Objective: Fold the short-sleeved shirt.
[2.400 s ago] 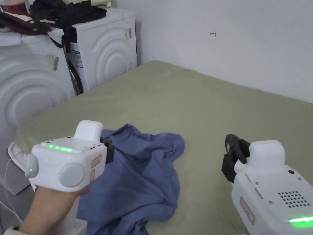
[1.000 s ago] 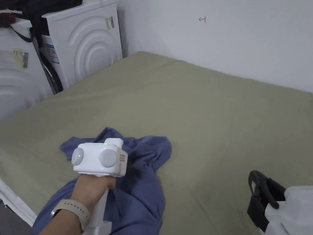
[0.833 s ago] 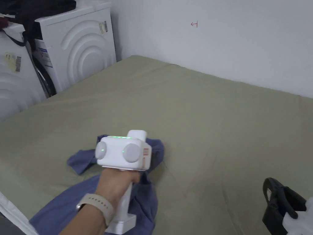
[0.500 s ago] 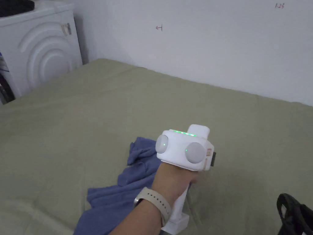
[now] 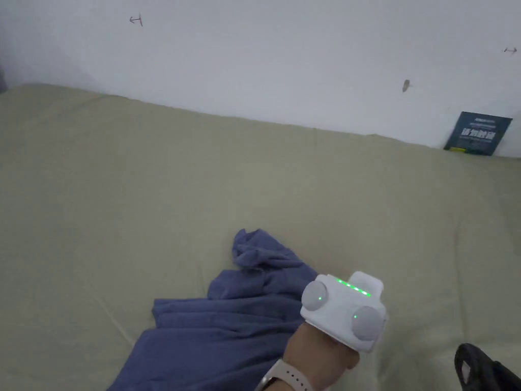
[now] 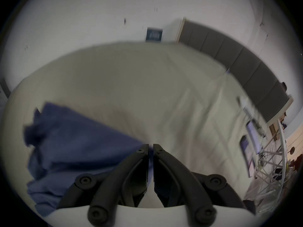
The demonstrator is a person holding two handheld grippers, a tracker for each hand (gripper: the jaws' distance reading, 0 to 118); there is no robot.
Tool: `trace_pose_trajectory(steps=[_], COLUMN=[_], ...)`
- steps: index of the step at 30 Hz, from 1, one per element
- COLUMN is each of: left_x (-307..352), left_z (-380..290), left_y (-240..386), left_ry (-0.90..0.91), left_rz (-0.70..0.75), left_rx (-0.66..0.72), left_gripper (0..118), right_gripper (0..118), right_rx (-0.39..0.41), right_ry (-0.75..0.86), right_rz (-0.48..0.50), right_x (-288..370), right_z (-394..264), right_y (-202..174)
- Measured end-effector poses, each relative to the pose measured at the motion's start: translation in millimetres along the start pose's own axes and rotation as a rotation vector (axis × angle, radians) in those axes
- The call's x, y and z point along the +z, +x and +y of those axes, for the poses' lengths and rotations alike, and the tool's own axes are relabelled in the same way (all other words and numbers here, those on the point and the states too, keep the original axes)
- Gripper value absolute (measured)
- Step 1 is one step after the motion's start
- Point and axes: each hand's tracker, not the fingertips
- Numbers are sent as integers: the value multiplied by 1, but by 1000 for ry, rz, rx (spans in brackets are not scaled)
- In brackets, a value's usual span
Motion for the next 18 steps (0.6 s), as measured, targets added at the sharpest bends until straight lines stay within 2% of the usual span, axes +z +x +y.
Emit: trace_pose_trajectory(steps=[4, 7, 8, 9, 10, 11, 12, 13, 14, 15, 16, 18], left_x=[-5, 31, 54, 75, 103, 132, 163, 189, 219, 239, 261, 291], left_z=[-14, -11, -16, -22, -32, -47, -65, -83, -105, -126, -153, -194], left_y=[3, 0, 0, 0, -4, -8, -10, -13, -17, -21, -27, -41], left_ry=[62, 156, 236, 301, 359, 413, 477, 525, 558, 576, 611, 607], left_rz=[11, -83, -71, -63, -62, -73, -73, -33, 35, 92, 122, 177], left_rx=[-32, -34, -51, -54, -43, -35, -56, -78, -84, -69, -40, 20], left_gripper=[6, 10, 33, 73, 113, 118, 118, 118, 118, 118, 118, 118], right_gripper=[1, 1, 1, 3, 22, 54, 96, 118, 118, 118, 118, 118], right_rx=[-10, -11, -14, -18, -28, -40, -51, -52, -42, 4, -2, 13], right_ry=[-1, 6, 10, 15, 19, 19, 17, 10, -10, 42, 42, 51], right_rz=[-9, -11, -10, -9, -2, 0, 10, 15, 29, 36, 5, 10], right_x=[1, 2, 4, 7, 10, 12, 15, 16, 18, 25, 31, 39], right_z=[-1, 0, 1, 2, 3, 5, 5, 5, 5, 2, 2, 1], right_y=[7, 7, 7, 7, 7, 7, 7, 7, 7, 3, -2, -8])
